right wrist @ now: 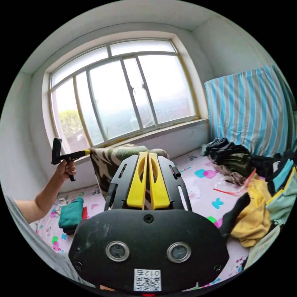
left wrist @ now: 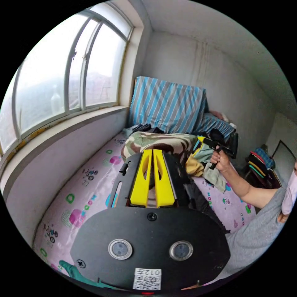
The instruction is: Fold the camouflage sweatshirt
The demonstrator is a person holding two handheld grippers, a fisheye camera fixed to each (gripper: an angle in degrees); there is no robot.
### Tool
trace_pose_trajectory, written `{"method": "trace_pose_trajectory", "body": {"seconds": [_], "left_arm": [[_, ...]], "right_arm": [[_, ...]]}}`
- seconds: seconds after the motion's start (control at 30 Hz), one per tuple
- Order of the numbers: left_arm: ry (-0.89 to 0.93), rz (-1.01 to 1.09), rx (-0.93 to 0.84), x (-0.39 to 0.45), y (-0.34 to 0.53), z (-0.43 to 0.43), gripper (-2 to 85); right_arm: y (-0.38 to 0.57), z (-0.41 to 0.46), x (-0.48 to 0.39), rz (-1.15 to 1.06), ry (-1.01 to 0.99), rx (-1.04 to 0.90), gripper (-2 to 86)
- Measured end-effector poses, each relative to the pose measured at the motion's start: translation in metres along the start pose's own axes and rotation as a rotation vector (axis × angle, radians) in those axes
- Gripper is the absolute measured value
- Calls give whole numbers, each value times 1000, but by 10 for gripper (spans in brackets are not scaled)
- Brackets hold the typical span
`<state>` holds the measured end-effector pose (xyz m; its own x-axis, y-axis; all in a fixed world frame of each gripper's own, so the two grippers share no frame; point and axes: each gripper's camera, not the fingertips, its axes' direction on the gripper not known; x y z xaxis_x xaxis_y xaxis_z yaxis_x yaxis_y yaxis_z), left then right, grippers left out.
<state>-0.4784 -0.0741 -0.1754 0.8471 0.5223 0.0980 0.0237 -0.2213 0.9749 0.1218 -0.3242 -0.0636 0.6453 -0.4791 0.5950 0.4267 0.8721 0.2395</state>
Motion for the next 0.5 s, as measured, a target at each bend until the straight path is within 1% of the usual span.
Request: {"method": "trace_pose_trajectory", "body": {"seconds": [0.07,0.13,0.17,0.2,0.23,0.27,0.3,0.33,0.4,0.5], "left_arm": [[-26,-5,-60,-10,20,-1,7],[-39,-39,-173,-21,46,12,7],[-53,-76,-273,-30,68,28,8],[-48,-126,-386,-40,92,49,9],[-34,-157,-450,-45,105,61,9],[6,-212,-575,-52,130,83,11],[60,-264,-660,-56,153,99,13],[84,-289,-693,-57,163,105,14],[137,-348,-734,-58,183,106,24],[146,-395,-678,-59,181,77,48]], "right_arm": [[6,21,-3,1,-12,-71,-10],[34,52,-1,9,-21,-255,-10],[44,60,1,14,-23,-308,-10],[67,75,5,31,-33,-424,-10],[92,88,11,68,-45,-544,-10],[103,92,13,92,-52,-595,-10],[124,98,18,136,-60,-676,-10],[138,100,22,174,-63,-739,-10],[149,96,25,217,-58,-777,-9],[147,79,26,261,-61,-795,-9]]}}
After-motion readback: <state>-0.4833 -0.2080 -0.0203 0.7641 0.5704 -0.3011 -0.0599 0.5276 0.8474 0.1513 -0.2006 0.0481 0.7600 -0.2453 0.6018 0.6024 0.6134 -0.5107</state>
